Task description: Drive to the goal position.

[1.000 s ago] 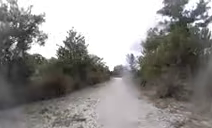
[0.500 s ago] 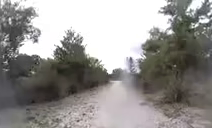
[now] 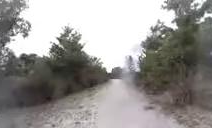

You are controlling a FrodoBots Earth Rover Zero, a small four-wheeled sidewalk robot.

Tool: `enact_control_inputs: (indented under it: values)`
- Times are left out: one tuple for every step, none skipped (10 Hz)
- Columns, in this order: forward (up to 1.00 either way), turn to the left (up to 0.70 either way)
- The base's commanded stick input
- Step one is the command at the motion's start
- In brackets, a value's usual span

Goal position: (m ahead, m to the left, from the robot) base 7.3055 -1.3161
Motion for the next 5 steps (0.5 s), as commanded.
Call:
enact_control_inputs:
  values:
    - [0.6, 0.0]
    - [0.6, 0.0]
    - [0.6, 0.0]
    - [0.6, 0.0]
    - [0.6, 0.0]
